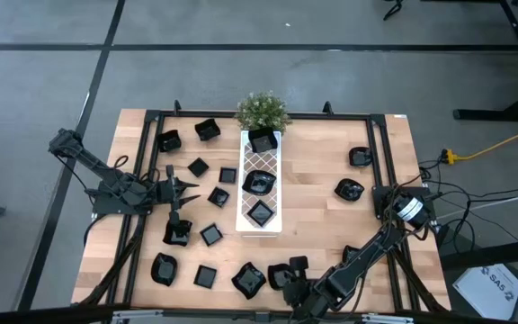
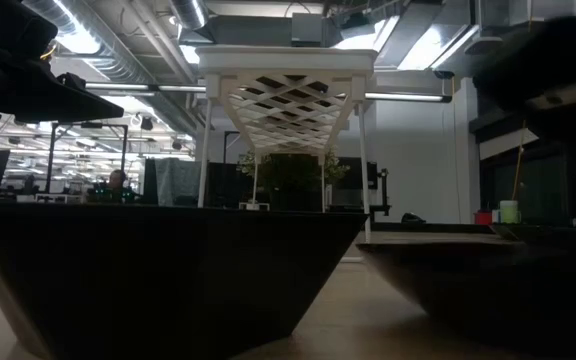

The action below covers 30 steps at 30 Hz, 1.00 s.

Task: Pick & Place Mini shaped plates
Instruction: Stack the leaf shape plate on top of the leaf shape plate on the shelf

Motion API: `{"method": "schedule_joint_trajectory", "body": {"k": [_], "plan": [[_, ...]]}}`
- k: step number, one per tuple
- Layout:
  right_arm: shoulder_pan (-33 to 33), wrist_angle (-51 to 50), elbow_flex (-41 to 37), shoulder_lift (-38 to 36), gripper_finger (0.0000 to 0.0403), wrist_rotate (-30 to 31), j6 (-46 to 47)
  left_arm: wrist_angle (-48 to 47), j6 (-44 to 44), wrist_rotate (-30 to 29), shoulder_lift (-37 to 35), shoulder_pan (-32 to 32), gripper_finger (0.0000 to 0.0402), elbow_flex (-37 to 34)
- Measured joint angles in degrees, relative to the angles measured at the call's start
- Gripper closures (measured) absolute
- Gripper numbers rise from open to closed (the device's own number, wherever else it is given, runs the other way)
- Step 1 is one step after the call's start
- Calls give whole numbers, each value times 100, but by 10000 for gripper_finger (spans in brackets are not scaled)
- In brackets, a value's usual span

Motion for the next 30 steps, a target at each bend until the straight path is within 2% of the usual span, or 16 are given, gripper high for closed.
{"method": "schedule_joint_trajectory", "body": {"k": [9, 19, 22, 30], "plan": [[0, -1879, 998, 2, 398, 319, 400, -2, -2, 1, 1, 1, 258, 0], [-1, -2679, 1662, 2, 398, 443, 598, -1, 0, 1, 0, 0, 258, 2], [-60, -2820, 1865, 2, 394, 386, 390, 0, -2, 1, 0, 1, 258, 0], [-333, -3151, 2470, 2, 398, 248, -887, 0, 0, 1, 0, 1, 258, 0]]}}
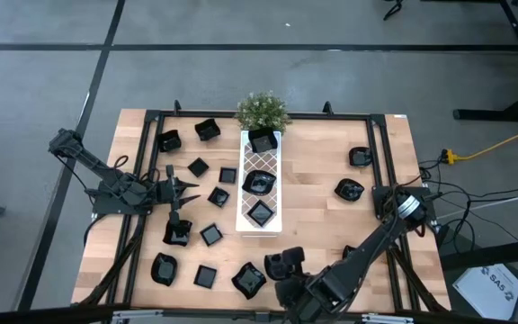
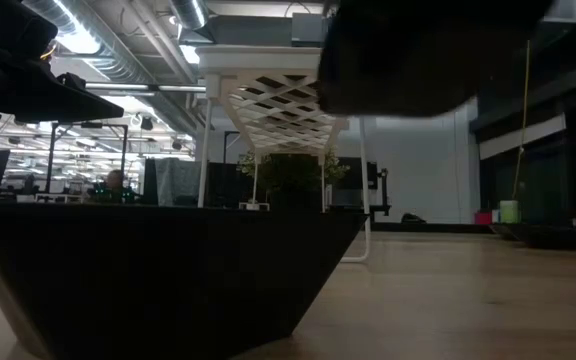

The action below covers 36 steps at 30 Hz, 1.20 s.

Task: Pick & Place Mini shaped plates
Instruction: Stack the leaf shape plate on top of the leaf shape plate on the shelf

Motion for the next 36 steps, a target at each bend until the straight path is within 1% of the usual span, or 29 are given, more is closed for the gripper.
{"method": "schedule_joint_trajectory", "body": {"k": [4, 10, 13, 18, 22, 24, 30, 36], "plan": [[-251, -150, 143, 0, 394, -147, -766, -1, -2, 0, 1, 0, 258, 1], [-546, -148, 553, 0, 399, -990, -2112, 0, 0, 0, 2, 0, 258, 0], [-608, -146, 804, 0, 397, -971, -2576, 0, -1, 0, 0, 0, 258, 1], [-691, -322, 1086, 0, 398, -575, -3148, 0, 0, -2, 0, -2, 258, 0], [-723, -748, 1184, 0, 398, -399, -3308, 0, -1, -1, 1, 0, 258, 0], [-738, -880, 1175, -46, 397, -150, -3382, 0, -2, -2, 2, 0, 258, 2], [-747, -1179, 1135, -548, 399, 521, -3750, -6, -1, 0, 0, -1, 258, 1], [-1000, -1866, 1135, -1002, 398, 978, -3744, 0, -2, 0, 2, -2, 258, 0]]}}
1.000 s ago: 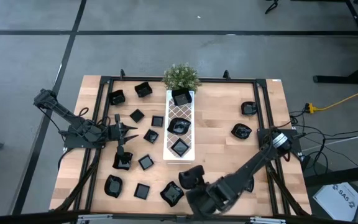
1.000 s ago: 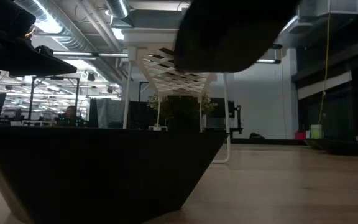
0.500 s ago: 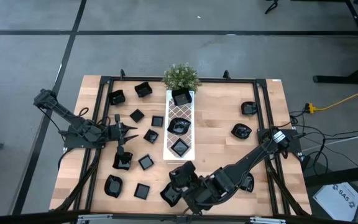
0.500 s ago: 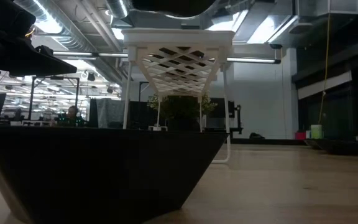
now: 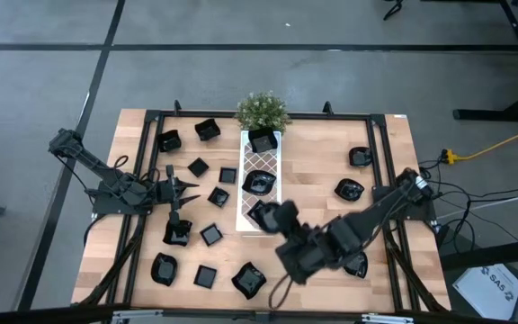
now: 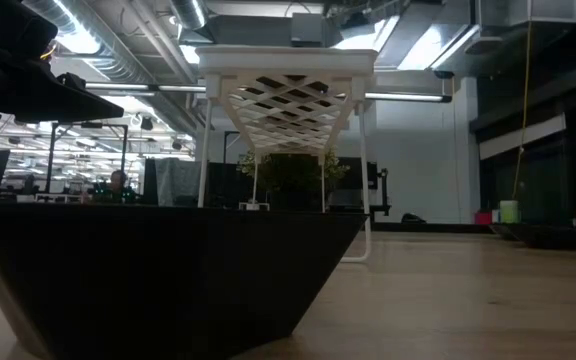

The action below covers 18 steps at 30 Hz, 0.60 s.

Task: Pick & Place Mini shaped plates
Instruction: Stack the leaf shape plate on top of the leaf shape plate on the shelf

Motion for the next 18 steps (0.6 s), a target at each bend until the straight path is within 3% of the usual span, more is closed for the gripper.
{"method": "schedule_joint_trajectory", "body": {"k": [5, 12, 18], "plan": [[-296, -384, 0, -275, 397, 513, -264, 0, 1, -2, -1, 0, 258, 0], [-796, -983, -3, -433, 399, 484, -311, 0, 0, -1, -1, 1, 258, 0], [-837, -959, -282, -523, 399, 464, -13, 0, 1, -1, 0, 2, 258, 1]]}}
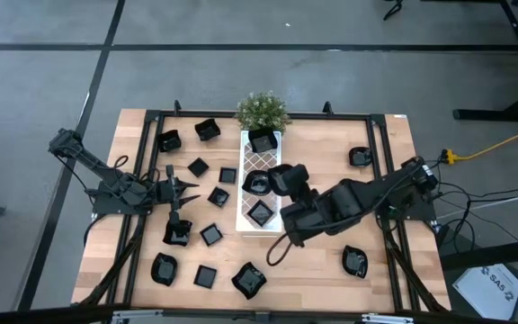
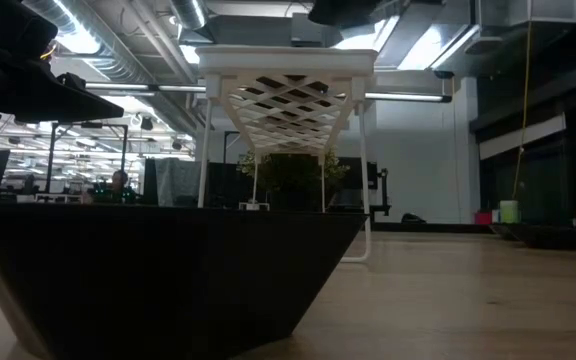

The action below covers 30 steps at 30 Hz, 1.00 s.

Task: Pick & Place Mini shaped plates
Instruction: Stack the leaf shape plate on top of the leaf shape plate on the shelf

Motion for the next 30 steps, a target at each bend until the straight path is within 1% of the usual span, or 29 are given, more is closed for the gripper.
{"method": "schedule_joint_trajectory", "body": {"k": [3, 6, 10, 12, 15, 17, 20, 24, 30], "plan": [[2, 459, -642, -315, 399, 7, -75, 0, -1, 0, -2, -2, 258, -1], [4, 1202, -1374, -768, 399, 12, -587, 0, 1, 1, -2, 0, 258, -1], [2, 2019, -2256, -1322, 399, 55, -1506, 0, 0, -1, -2, -1, 258, -1], [-30, 2271, -2611, -1582, 399, 30, -2180, 0, 0, 0, -1, 0, 258, 1], [-134, 2799, -3084, -1898, 399, -180, -3011, -2, 1, 1, -2, -2, 258, -1], [-252, 3239, -3349, -2044, 399, -370, -3380, 0, -1, -1, -2, -2, 258, 1], [-468, 3862, -3641, -2129, 399, -650, -3843, 0, 0, 0, -1, -1, 258, 0], [-709, 4385, -3756, -2129, 399, -1006, -4356, -2, 0, 0, 0, 0, 258, 1], [-1169, 4677, -3759, -2048, 399, -1958, -4502, -2, -1, 1, -2, 0, 258, 1]]}}
